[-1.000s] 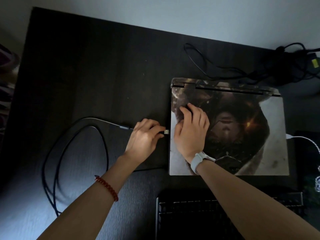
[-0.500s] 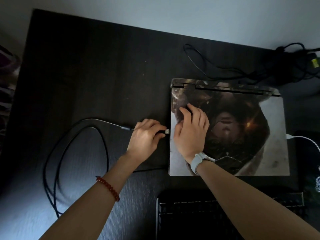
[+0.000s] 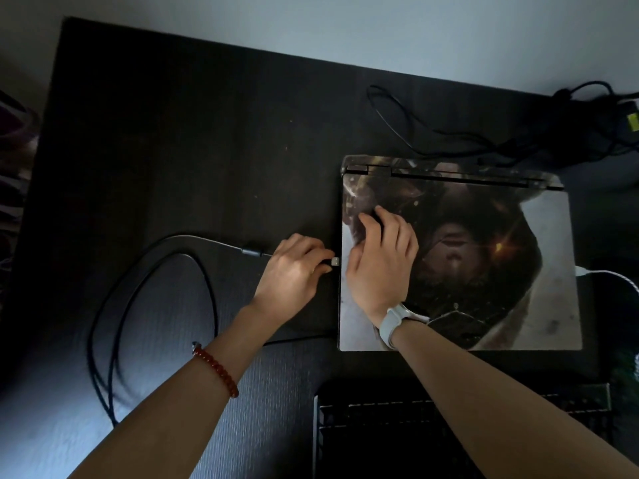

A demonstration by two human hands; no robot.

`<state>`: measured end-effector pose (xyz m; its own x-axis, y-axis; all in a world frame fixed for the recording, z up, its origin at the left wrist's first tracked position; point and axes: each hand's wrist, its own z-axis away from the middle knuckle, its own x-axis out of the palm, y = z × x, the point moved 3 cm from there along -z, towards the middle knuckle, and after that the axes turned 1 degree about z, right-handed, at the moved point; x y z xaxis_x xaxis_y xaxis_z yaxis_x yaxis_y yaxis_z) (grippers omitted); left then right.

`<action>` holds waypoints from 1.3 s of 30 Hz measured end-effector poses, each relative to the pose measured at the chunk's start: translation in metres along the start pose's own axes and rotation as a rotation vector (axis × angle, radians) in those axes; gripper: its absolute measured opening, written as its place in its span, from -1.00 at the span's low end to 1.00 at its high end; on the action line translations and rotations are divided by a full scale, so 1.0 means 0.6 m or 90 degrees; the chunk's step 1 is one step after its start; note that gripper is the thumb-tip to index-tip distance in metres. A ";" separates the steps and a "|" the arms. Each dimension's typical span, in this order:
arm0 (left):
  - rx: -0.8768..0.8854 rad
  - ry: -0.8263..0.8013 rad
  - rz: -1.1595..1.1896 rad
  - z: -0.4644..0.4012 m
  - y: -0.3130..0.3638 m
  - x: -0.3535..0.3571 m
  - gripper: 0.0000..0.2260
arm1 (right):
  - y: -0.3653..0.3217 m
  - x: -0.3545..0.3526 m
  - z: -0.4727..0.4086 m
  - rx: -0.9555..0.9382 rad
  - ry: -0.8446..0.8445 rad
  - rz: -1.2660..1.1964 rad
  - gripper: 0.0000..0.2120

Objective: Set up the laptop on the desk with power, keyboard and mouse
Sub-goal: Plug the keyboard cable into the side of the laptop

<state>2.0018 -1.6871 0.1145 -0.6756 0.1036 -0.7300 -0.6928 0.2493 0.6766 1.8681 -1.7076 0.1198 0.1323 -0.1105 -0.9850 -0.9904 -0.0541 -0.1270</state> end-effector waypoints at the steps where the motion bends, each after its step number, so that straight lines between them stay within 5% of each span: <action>1: 0.001 0.001 0.002 -0.001 -0.001 -0.001 -0.82 | 0.000 0.000 0.000 0.000 -0.002 0.002 -0.62; 18: -0.014 0.021 -0.021 0.012 -0.004 0.001 -0.81 | 0.003 0.000 -0.002 -0.004 -0.001 -0.008 -0.61; 31: -0.204 0.026 0.108 0.009 -0.022 -0.017 -0.94 | 0.005 0.001 -0.002 -0.003 -0.009 -0.011 -0.60; 39: -0.072 -0.032 0.068 0.009 -0.005 -0.005 -0.91 | 0.007 0.004 -0.002 -0.006 0.003 -0.018 -0.60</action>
<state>2.0071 -1.6830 0.1143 -0.7358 0.1723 -0.6549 -0.6431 0.1252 0.7555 1.8644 -1.7095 0.1171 0.1610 -0.1132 -0.9804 -0.9858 -0.0665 -0.1542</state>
